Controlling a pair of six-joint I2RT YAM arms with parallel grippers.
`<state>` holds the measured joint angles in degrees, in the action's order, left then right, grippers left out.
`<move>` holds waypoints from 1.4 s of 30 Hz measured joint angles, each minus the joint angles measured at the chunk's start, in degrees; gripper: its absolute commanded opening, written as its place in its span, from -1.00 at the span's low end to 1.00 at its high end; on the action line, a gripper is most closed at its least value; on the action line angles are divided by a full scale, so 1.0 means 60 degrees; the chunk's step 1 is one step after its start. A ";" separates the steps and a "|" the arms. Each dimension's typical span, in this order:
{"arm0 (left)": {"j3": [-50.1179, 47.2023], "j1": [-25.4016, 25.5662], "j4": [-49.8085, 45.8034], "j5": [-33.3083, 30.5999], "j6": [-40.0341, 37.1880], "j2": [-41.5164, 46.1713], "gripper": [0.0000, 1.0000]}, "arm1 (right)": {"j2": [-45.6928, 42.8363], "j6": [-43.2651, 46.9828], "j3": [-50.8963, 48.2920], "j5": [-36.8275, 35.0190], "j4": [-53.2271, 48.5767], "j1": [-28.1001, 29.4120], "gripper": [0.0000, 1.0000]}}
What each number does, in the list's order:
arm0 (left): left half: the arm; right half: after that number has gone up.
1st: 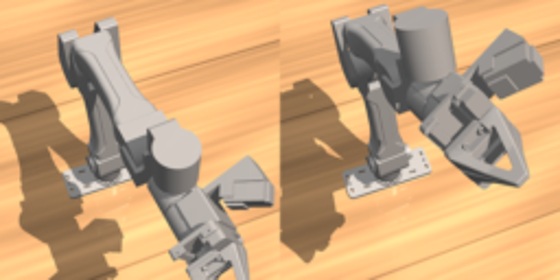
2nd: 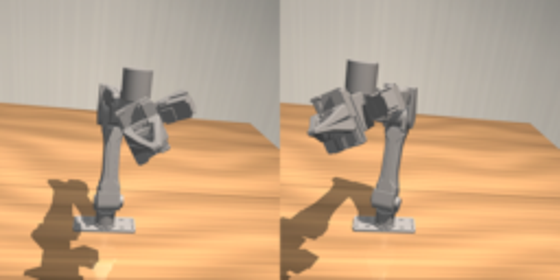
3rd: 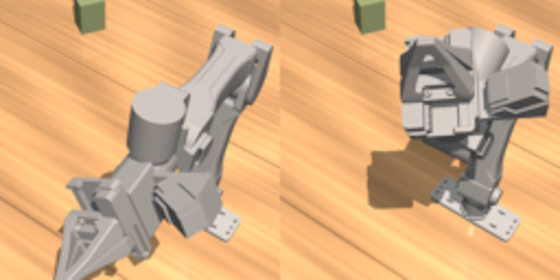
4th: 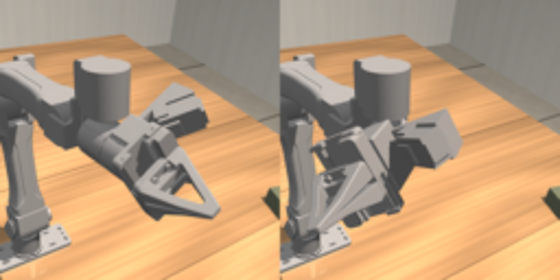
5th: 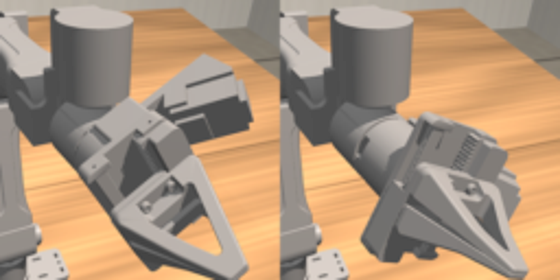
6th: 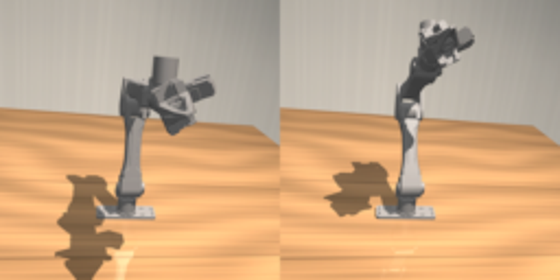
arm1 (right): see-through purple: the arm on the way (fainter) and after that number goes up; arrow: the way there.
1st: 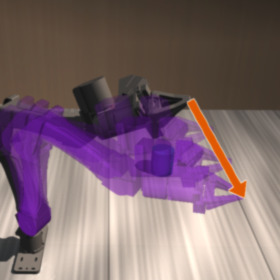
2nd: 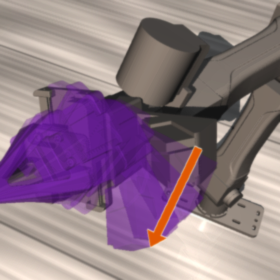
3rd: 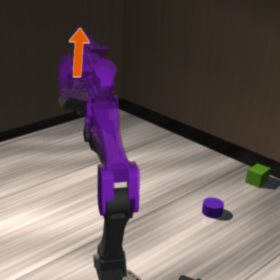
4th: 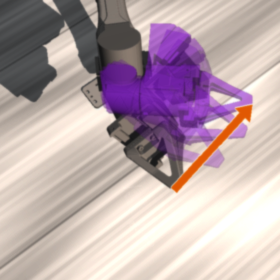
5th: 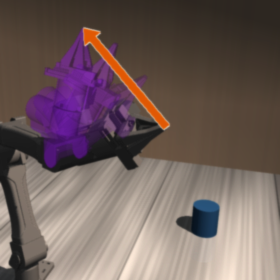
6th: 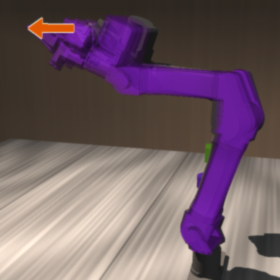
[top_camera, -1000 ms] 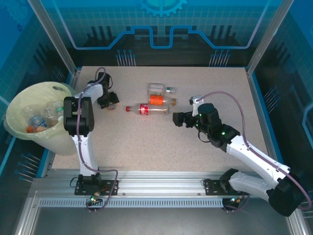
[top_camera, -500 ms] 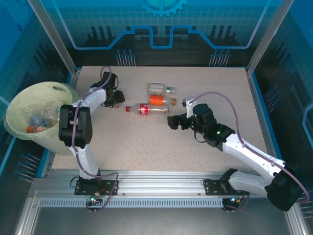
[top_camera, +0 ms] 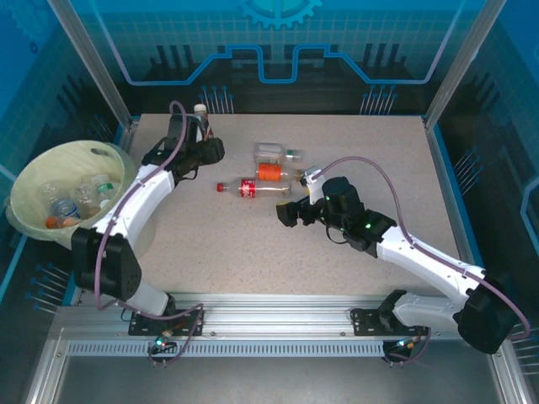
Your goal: Put the plastic bottles in the bin
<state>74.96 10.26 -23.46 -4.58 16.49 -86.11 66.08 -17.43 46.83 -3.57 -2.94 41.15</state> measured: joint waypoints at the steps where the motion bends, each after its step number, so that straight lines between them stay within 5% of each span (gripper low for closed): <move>1: -0.0047 0.0000 0.0007 0.0098 -0.0007 0.0160 -0.05 | 0.0026 0.0033 0.0022 0.0011 0.0007 0.0015 1.00; 19: -0.0688 0.0000 -0.0506 0.1519 -0.0273 0.4051 -0.01 | 0.0062 0.0168 0.0091 0.0098 0.0350 0.0142 1.00; 30: 0.0670 -0.0251 -0.2393 -0.1585 -0.0532 0.4867 0.03 | 0.0062 0.0164 0.0091 -0.0168 0.0608 0.0142 1.00; 42: 0.0896 -0.2503 -0.3789 -0.3858 -0.0484 0.4470 0.15 | 0.0117 0.0164 0.0095 -0.0331 0.0648 0.0142 1.00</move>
<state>80.34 -4.75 -46.19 -27.73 13.58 -59.29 66.78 -16.45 47.40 -5.56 0.95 42.00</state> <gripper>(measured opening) 0.574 0.998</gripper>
